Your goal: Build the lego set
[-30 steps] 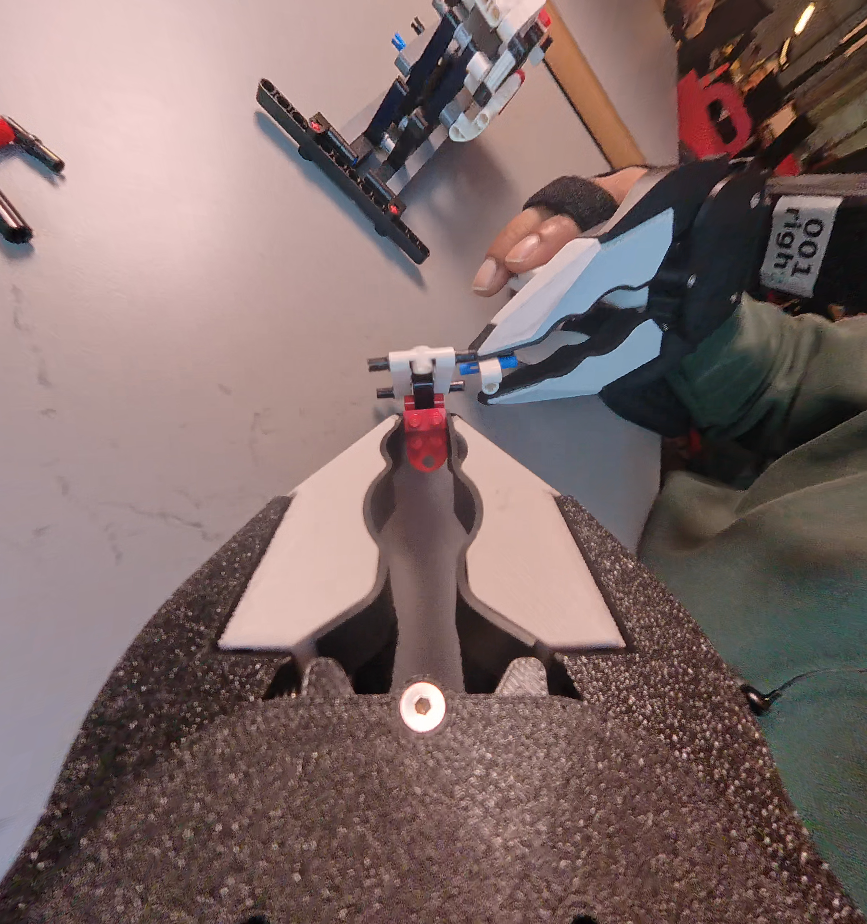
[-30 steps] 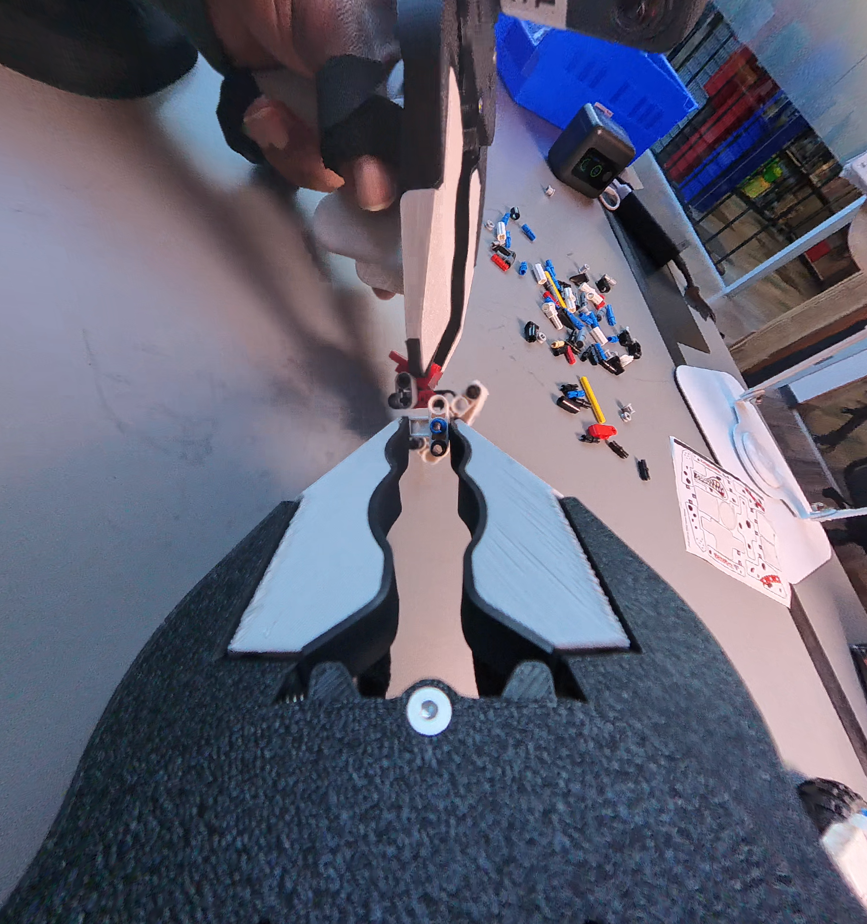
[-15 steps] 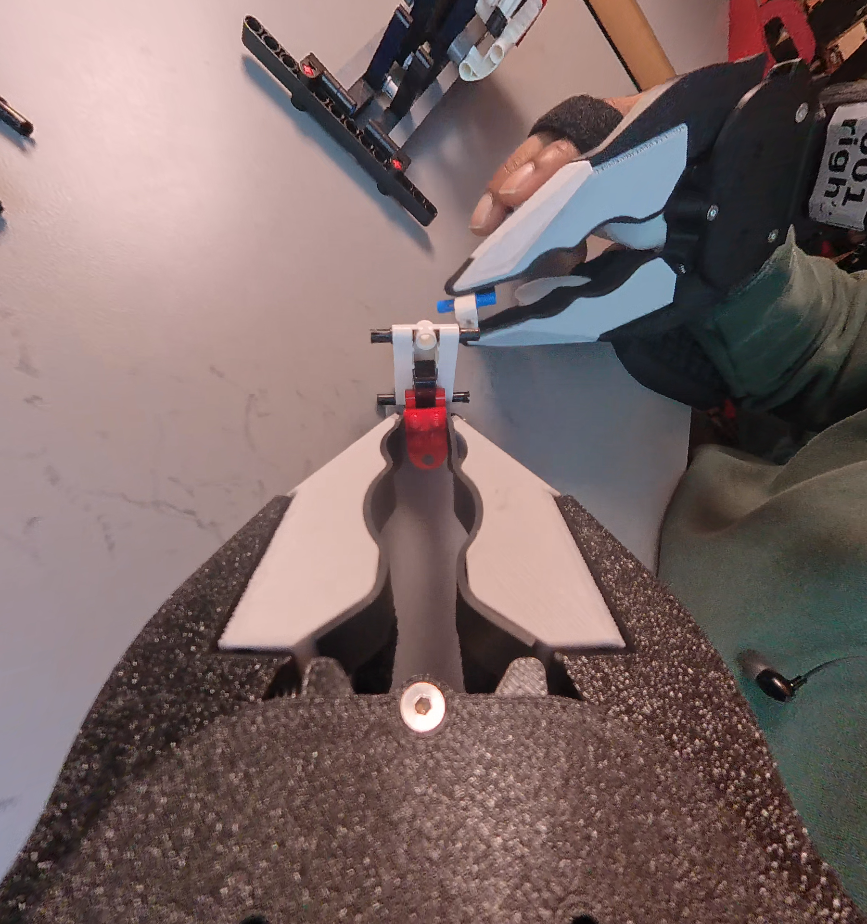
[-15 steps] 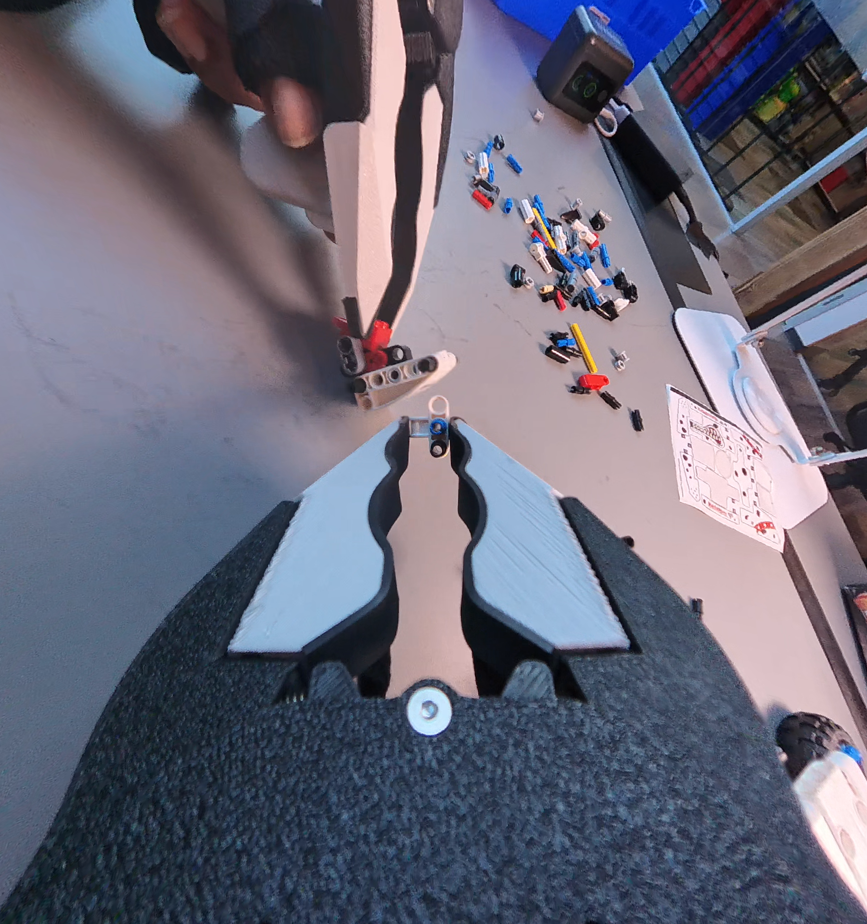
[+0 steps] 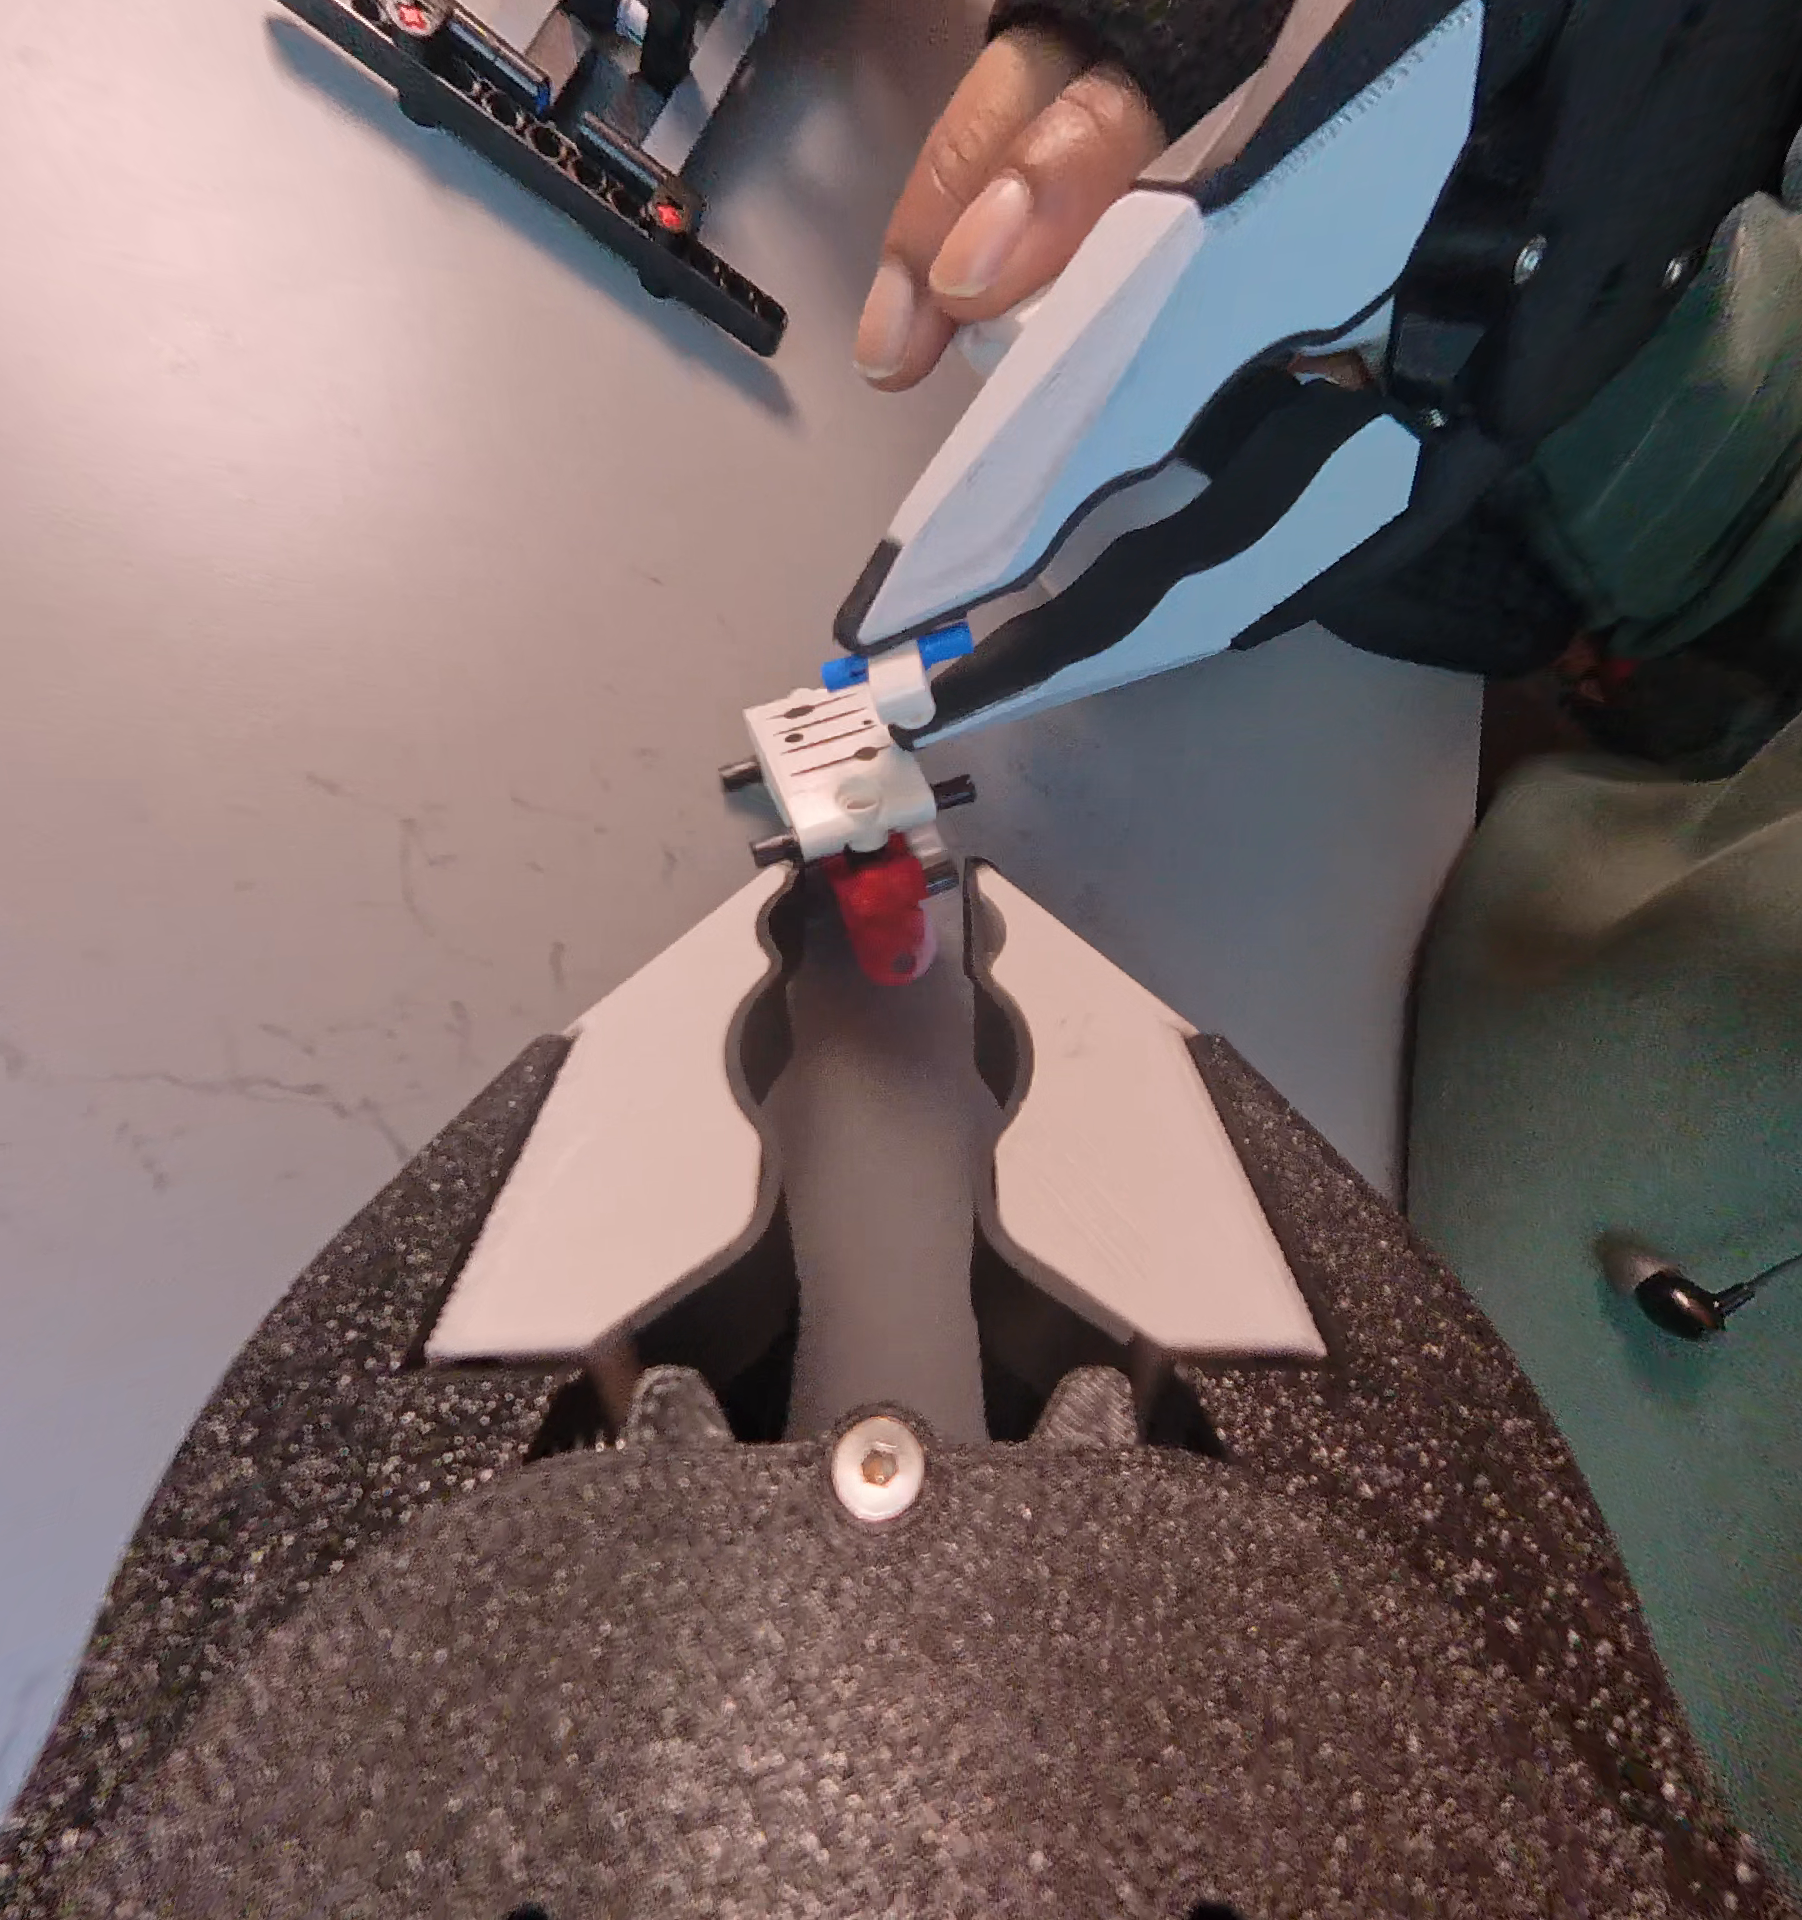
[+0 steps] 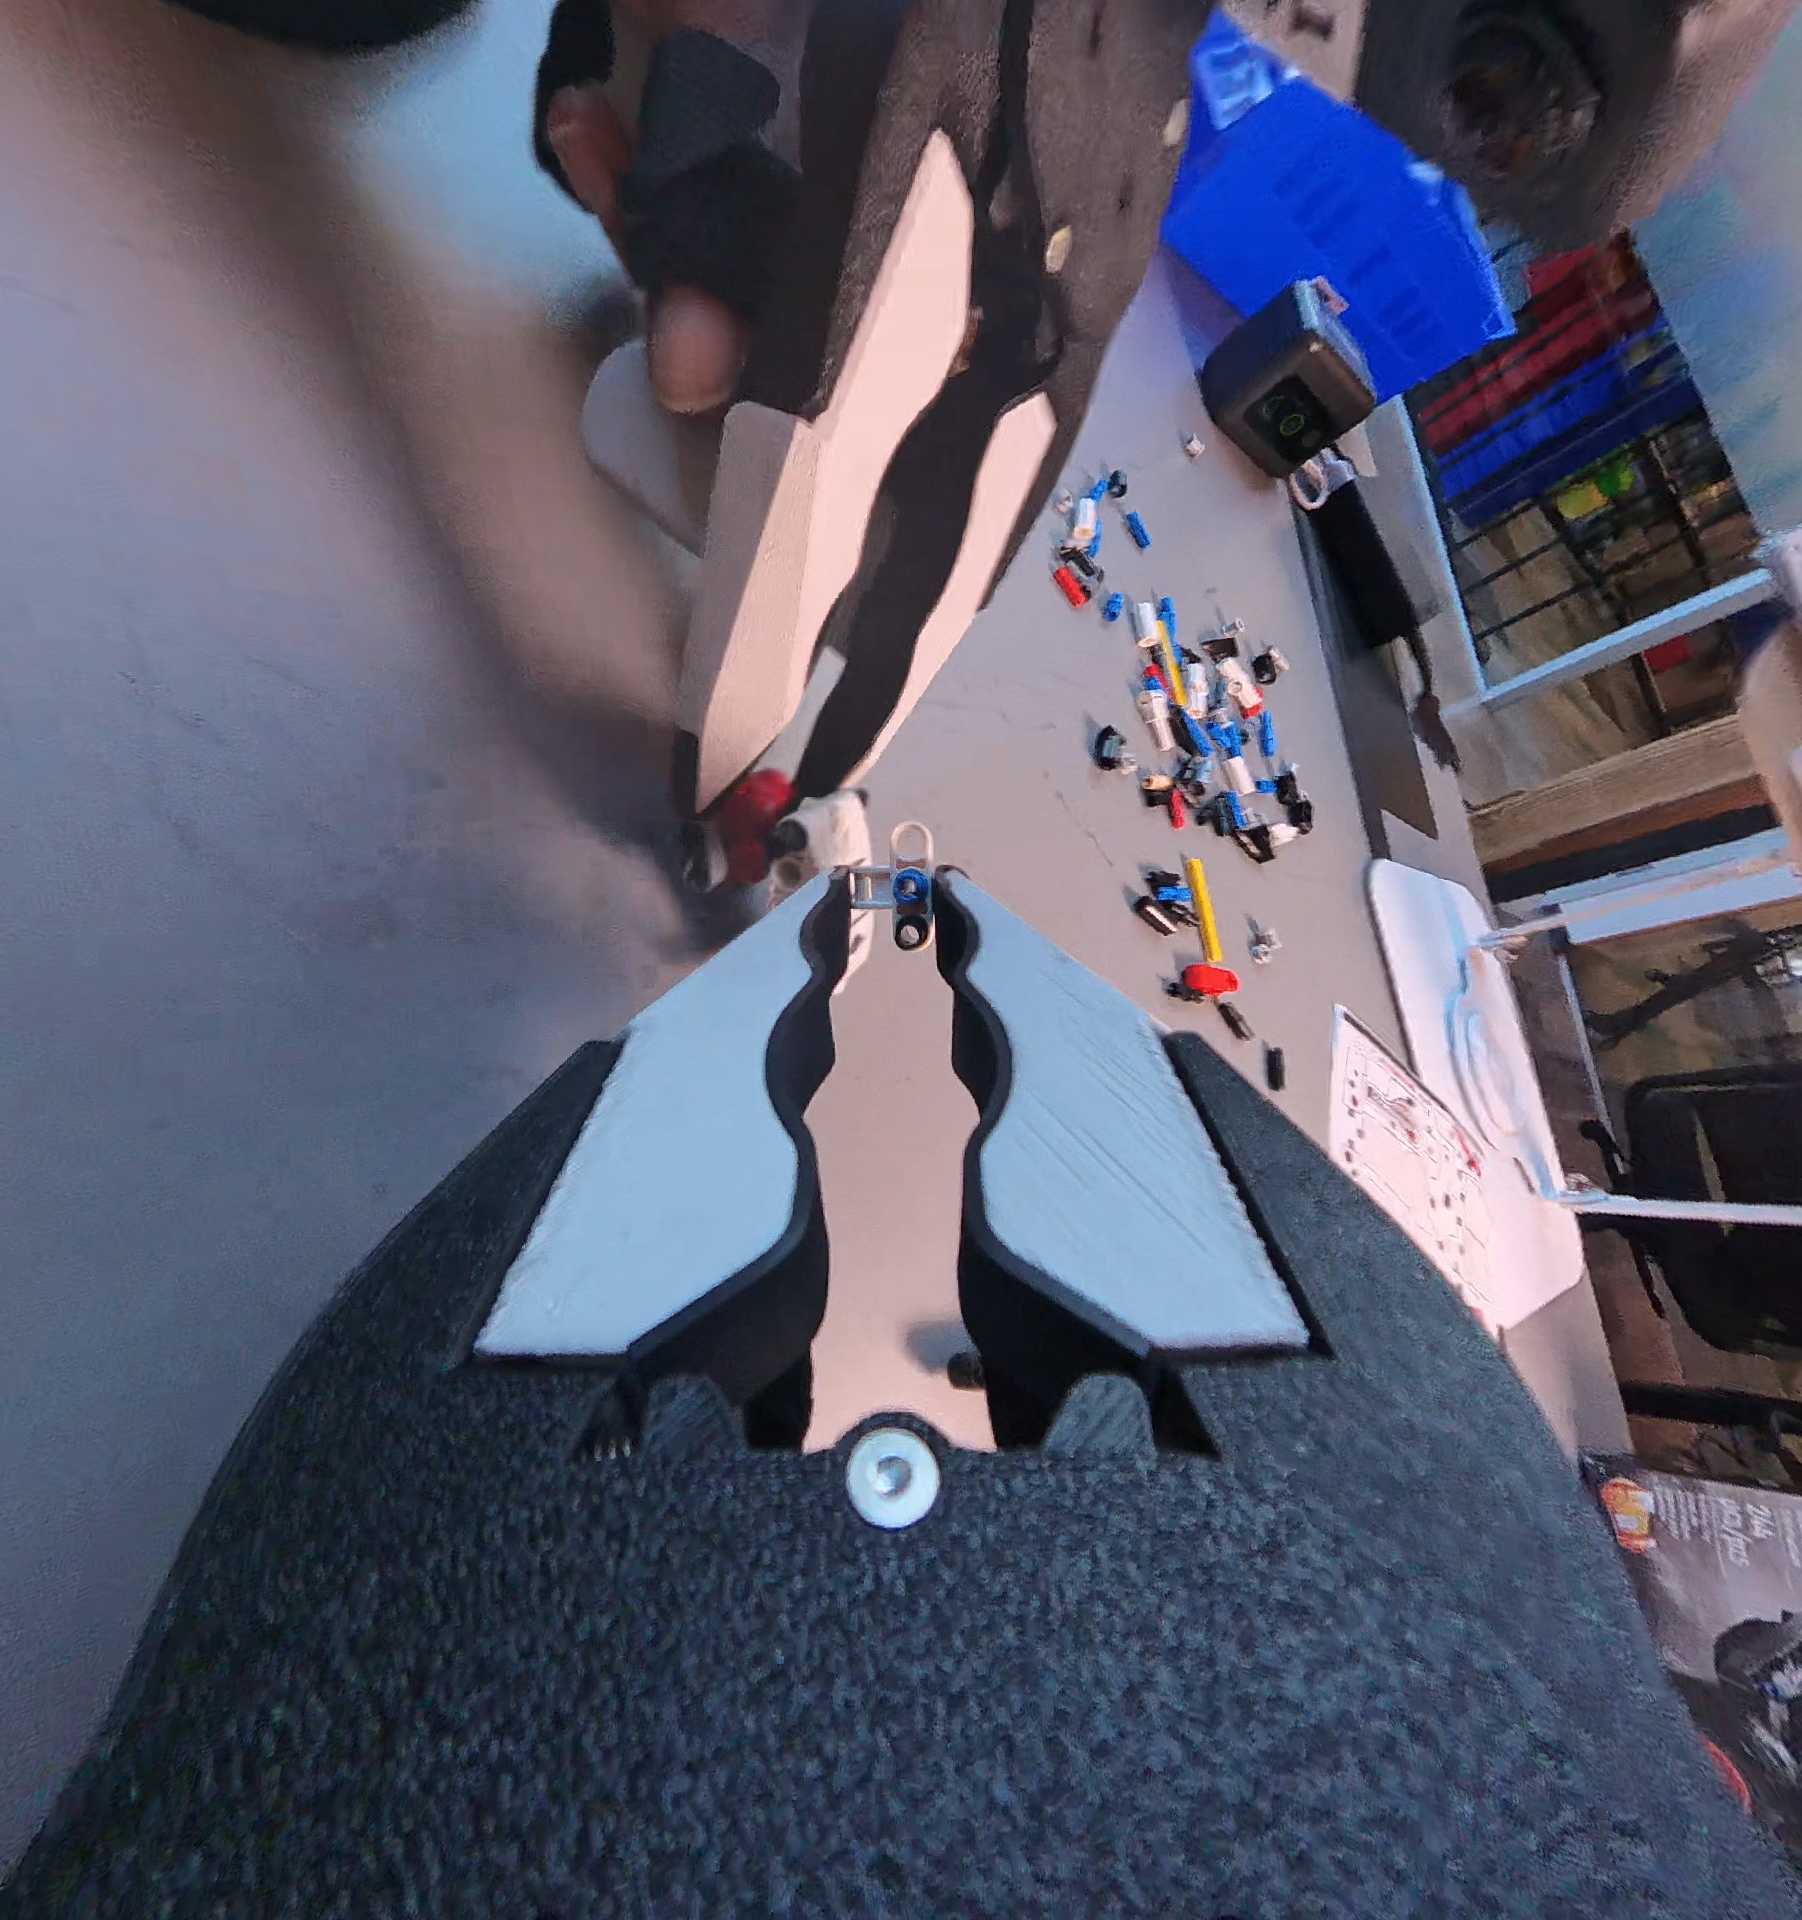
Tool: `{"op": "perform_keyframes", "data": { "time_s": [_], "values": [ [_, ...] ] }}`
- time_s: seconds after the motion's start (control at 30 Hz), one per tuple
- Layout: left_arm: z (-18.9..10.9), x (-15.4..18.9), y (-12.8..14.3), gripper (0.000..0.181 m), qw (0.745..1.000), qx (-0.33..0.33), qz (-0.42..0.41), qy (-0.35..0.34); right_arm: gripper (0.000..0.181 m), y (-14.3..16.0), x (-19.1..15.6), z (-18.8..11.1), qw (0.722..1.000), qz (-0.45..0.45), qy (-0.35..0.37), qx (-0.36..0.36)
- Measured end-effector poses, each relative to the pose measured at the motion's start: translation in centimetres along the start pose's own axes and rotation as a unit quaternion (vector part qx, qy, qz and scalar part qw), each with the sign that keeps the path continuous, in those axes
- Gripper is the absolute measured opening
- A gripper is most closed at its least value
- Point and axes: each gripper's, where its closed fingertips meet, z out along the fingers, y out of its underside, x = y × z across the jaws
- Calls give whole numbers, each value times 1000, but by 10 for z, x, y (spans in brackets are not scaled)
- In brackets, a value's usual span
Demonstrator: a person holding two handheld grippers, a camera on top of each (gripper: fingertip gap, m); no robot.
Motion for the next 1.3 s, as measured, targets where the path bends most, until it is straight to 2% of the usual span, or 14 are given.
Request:
{"op": "perform_keyframes", "data": {
  "time_s": [0.17, 0.3, 0.37, 0.43, 0.6, 0.7, 0.77, 0.87, 0.97, 1.03, 1.23, 1.3],
  "values": [
    [-18, -2, 3, 37, 995, -12, 91, -50, 16, 0, -10, 2, 999, -41, -14, -14],
    [-19, -1, 4, 47, 973, -10, 209, -95, 16, -4, -14, 3, 999, -33, -22, -6],
    [-15, -4, 6, 55, 949, -22, 287, -127, 16, -3, -14, 2, 1000, -20, -24, -1],
    [-12, -3, 11, 56, 921, -38, 361, -143, 16, -2, -15, 1, 1000, -8, -27, 3],
    [-14, 7, 3, 52, 869, -48, 469, -148, 16, -2, -16, 0, 999, 8, -32, 16],
    [-8, 2, 11, 49, 829, -99, 529, -152, 16, -3, -18, 0, 999, 19, -39, 23],
    [-5, -1, 15, 47, 814, -118, 549, -150, 16, -3, -19, -2, 998, 31, -48, 26],
    [0, -1, 13, 38, 803, -113, 566, -147, 16, 3, -22, -8, 995, 64, -74, 26],
    [3, 0, 12, 37, 808, -104, 561, -147, 16, 10, -24, -18, 990, 101, -99, 23],
    [5, 2, 12, 37, 824, -91, 541, -139, 16, 12, -27, -22, 988, 109, -106, 26],
    [8, 9, 5, 36, 915, -7, 395, -81, 16, -7, -20, -32, 985, 127, -96, 70],
    [6, 9, 1, 36, 936, 18, 346, -63, 16, -12, -17, -33, 984, 133, -89, 80]
  ]
}}
